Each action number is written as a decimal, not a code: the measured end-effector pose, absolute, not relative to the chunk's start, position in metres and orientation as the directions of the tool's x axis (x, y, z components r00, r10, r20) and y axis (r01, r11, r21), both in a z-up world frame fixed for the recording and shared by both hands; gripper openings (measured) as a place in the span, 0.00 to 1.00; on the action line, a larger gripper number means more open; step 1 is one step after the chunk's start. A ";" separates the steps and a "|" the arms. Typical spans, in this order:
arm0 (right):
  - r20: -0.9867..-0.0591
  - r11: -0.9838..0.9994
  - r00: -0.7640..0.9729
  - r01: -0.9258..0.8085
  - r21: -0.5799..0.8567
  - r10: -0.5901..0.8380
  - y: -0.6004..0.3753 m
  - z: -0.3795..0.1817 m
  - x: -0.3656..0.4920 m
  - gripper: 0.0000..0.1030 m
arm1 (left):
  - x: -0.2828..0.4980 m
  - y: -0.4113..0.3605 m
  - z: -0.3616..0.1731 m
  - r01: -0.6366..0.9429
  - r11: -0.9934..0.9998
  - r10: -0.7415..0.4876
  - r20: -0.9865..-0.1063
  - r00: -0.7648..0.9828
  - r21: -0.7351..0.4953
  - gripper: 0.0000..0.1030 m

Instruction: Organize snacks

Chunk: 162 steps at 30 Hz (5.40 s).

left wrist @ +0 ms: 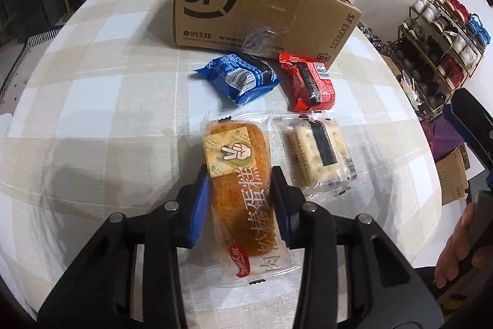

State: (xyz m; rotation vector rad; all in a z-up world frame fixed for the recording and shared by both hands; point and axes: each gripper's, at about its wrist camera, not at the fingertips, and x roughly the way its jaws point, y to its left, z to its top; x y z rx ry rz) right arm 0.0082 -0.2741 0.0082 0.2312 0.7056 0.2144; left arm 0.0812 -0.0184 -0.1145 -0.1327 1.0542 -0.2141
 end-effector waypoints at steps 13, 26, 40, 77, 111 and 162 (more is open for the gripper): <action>-0.643 0.953 0.711 -0.141 0.267 0.285 -0.265 0.001 0.012 0.99 | 0.082 0.004 -0.119 0.042 0.969 -0.234 -0.860 0.454 -0.242 0.34; -0.740 0.956 0.608 -0.231 0.181 0.287 -0.222 -0.026 0.024 0.99 | 0.070 0.030 -0.099 0.027 0.968 -0.227 -0.830 0.510 -0.248 0.34; -0.832 0.964 0.503 -0.232 0.131 0.234 -0.194 -0.063 0.043 0.99 | 0.066 0.066 -0.107 -0.038 0.968 -0.201 -0.858 0.474 -0.247 0.34; -0.860 0.973 0.456 -0.137 0.186 0.229 -0.184 -0.077 0.056 0.57 | 0.063 0.067 -0.107 -0.050 0.964 -0.209 -0.859 0.467 -0.262 0.34; -0.441 0.762 0.670 -0.302 0.573 0.597 -0.243 0.024 -0.033 0.57 | -0.004 0.059 -0.053 -0.028 0.981 -0.124 -0.727 0.675 -0.193 0.34; -0.537 0.910 0.735 -0.311 0.276 0.414 -0.232 0.183 0.151 0.57 | 0.183 -0.005 0.165 0.111 0.989 -0.148 -0.581 0.800 -0.099 0.34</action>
